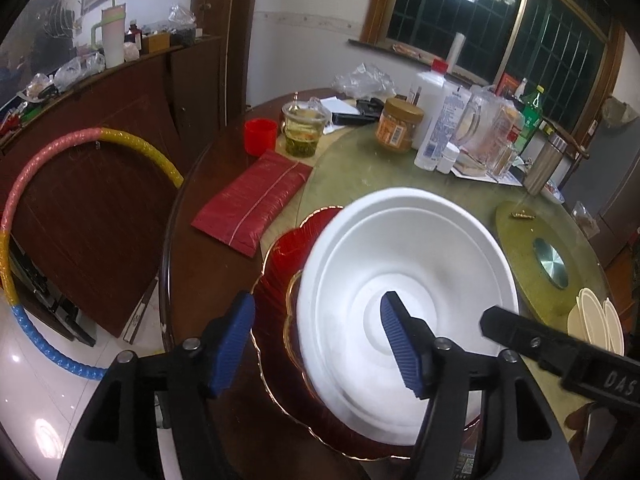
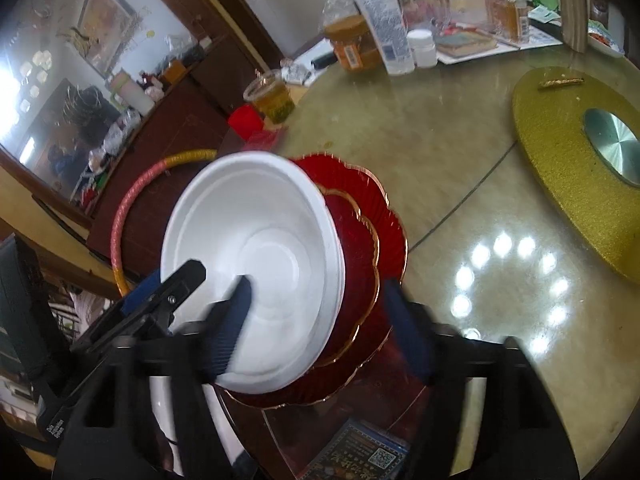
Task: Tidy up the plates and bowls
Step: 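Move the open left gripper toward the beige takeout bowls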
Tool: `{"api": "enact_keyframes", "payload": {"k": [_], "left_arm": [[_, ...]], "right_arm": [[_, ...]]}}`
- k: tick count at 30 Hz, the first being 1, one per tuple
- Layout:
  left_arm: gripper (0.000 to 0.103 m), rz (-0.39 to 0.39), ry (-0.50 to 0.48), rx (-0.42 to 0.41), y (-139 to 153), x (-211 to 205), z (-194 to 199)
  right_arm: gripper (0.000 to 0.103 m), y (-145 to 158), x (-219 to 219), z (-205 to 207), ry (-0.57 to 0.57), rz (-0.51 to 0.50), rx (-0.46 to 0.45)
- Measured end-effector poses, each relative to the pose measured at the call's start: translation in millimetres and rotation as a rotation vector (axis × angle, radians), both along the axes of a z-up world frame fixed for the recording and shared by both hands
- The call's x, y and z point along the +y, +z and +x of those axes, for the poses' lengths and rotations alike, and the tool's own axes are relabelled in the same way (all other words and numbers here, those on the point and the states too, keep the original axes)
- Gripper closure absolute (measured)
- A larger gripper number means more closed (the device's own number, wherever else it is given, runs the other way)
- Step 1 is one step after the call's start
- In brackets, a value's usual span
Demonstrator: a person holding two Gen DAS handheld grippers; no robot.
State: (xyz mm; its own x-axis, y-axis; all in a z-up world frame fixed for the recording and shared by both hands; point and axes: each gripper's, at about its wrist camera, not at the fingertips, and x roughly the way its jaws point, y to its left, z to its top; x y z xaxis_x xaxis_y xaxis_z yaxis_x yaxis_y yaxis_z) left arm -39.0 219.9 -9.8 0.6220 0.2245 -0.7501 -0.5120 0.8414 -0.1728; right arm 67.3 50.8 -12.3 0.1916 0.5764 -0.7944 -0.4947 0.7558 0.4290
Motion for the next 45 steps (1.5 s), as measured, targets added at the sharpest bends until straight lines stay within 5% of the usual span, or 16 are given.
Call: {"api": "enact_keyframes", "payload": {"k": [15,17,21,23,28,38,45], "left_arm": [[0.021,0.078,0.054,-0.068,19,-7,-4],[0.021,0.079,0.043,-0.065,19,-9,-3],[0.019,0.086,0.023,-0.068,23,-15,-1],[0.018,0.091,0.014,-0.076,25,-19,-2],[0.017,0.106,0.0,-0.114,35,-29,-3],[0.017,0.09,-0.17,-0.206,57,-83,18],[0.017,0.046,-0.358,-0.198,55,-143,51]], "right_arm": [[0.031,10,-43,9,-0.103,0.141,0.025],[0.02,10,-46,9,-0.103,0.15,0.028],[0.017,11,-52,8,-0.099,0.164,0.025],[0.0,10,-53,8,-0.094,0.144,0.015],[0.0,13,-60,6,-0.085,0.145,-0.004],[0.0,31,-119,-3,-0.166,0.21,-0.048],[0.0,43,-195,-7,-0.297,0.236,-0.083]]}}
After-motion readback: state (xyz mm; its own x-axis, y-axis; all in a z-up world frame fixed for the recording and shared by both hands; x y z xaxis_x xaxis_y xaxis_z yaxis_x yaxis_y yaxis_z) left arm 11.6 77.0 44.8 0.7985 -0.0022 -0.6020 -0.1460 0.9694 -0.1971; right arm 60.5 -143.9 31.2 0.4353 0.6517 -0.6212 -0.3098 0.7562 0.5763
